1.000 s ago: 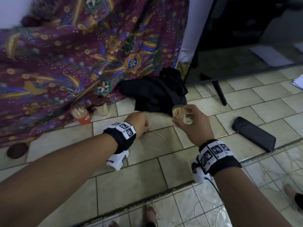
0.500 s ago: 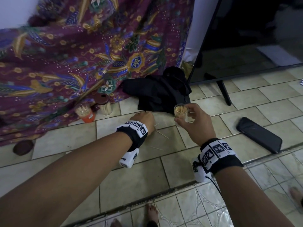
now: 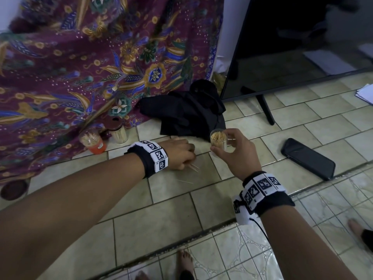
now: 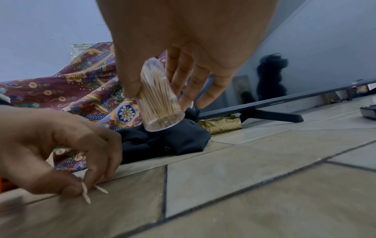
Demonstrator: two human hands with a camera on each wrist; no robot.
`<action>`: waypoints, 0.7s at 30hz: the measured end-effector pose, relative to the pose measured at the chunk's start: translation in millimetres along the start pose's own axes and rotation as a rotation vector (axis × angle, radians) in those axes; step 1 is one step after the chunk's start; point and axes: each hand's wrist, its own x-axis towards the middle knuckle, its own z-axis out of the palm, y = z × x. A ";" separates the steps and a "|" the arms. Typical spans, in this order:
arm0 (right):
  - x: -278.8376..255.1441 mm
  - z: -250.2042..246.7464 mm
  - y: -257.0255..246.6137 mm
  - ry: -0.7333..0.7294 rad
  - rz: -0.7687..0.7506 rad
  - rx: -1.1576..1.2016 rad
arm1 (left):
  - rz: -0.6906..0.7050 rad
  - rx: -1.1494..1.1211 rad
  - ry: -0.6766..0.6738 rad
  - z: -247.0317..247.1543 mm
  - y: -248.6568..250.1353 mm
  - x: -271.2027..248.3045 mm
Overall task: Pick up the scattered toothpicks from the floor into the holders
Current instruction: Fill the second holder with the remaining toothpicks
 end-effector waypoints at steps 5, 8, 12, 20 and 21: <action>-0.9 -1.9 1.6 -0.002 0.007 -0.004 | 0.051 0.045 -0.084 -8.6 -1.2 7.9; -0.2 -1.9 2.4 0.000 0.012 -0.001 | 0.073 0.122 -0.110 -10.4 3.1 10.5; 1.7 -2.3 2.3 -0.003 0.026 0.005 | 0.080 0.148 -0.017 -5.1 6.0 9.4; 4.2 -3.2 1.3 -0.011 0.040 0.010 | 0.062 0.180 -0.015 8.0 5.8 13.2; 4.1 -3.1 1.1 -0.013 0.039 0.010 | 0.033 0.172 -0.038 5.2 7.1 12.9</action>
